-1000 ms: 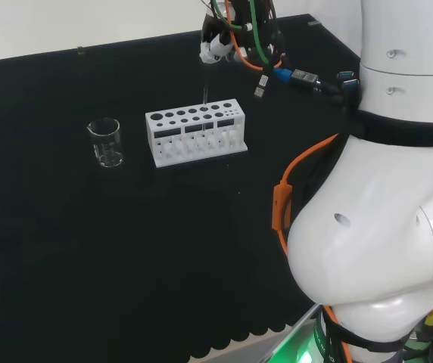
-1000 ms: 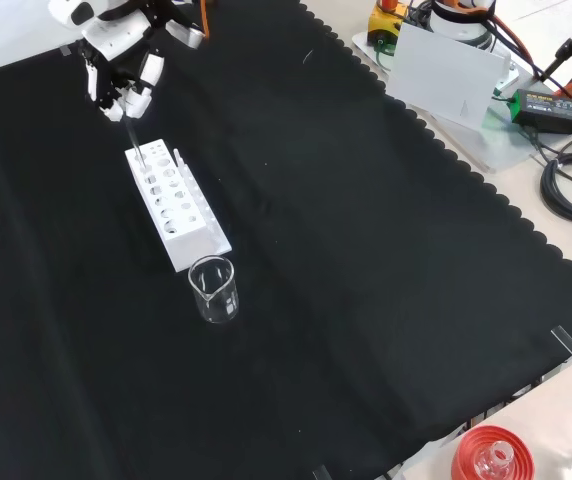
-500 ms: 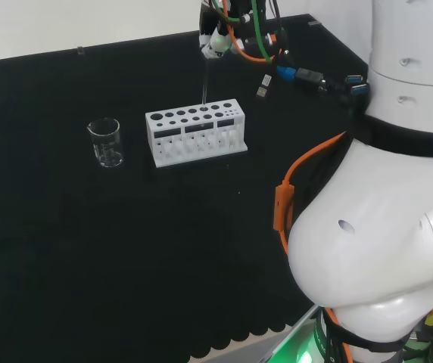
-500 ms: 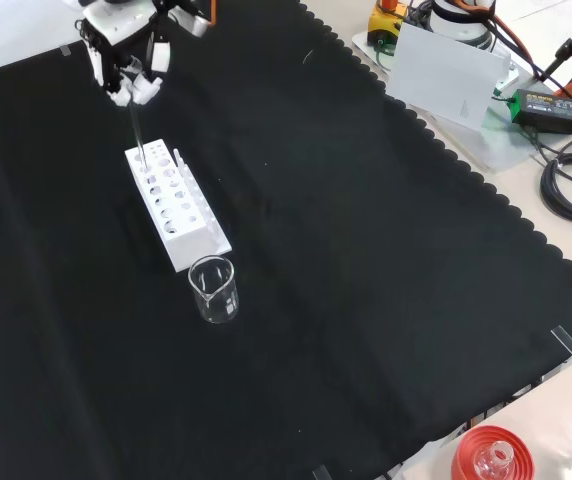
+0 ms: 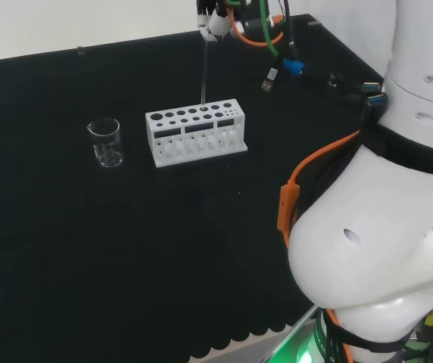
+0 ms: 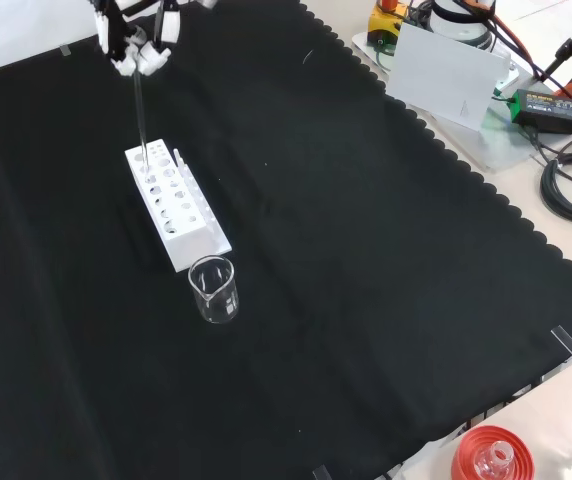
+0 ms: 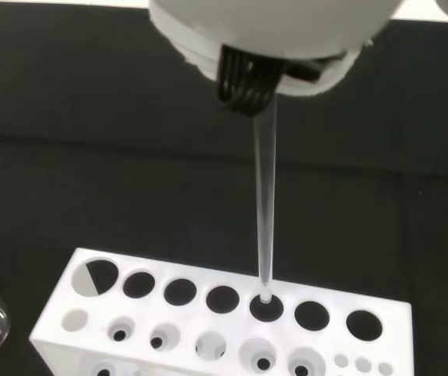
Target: Take the glass rod from the white test tube rack.
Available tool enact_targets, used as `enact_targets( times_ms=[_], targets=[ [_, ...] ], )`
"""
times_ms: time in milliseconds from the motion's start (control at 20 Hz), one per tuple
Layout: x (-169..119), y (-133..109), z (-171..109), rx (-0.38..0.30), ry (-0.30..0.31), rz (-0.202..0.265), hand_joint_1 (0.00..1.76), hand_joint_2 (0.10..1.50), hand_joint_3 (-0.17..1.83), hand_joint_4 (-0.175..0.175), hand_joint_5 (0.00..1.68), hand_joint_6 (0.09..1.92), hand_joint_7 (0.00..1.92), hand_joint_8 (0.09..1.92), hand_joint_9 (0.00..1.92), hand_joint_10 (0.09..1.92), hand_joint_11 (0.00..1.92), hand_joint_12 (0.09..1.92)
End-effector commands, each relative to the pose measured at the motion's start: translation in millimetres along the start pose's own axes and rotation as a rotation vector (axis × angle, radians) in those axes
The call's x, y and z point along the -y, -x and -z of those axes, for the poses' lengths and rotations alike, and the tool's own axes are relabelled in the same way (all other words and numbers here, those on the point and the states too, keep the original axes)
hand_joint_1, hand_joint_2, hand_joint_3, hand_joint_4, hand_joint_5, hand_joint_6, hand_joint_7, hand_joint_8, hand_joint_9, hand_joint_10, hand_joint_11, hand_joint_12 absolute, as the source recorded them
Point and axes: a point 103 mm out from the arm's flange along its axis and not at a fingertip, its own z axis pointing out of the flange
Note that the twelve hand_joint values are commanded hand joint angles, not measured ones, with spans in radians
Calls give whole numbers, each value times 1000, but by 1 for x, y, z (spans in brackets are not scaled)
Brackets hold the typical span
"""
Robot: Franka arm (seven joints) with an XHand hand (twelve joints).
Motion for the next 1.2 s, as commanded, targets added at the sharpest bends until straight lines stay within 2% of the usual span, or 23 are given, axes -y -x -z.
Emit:
enact_targets(
  times_ms=[50,350,450,700,1200],
  targets=[
    [21,-14,26,17,3,1,1331,603,761,-175,1188,637,1385,747,1763,450,1593,749],
    [36,-26,43,23,24,9,1331,602,761,-175,1192,630,1386,747,1765,451,1593,749],
    [30,-36,44,37,5,14,1331,602,761,-175,1193,628,1386,746,1765,451,1592,749],
    [46,-39,46,32,41,19,1331,601,761,-175,1195,624,1388,743,1766,451,1593,748],
    [52,-52,55,30,37,58,1331,601,759,-175,1198,618,1391,737,1767,450,1594,747]
  ],
)
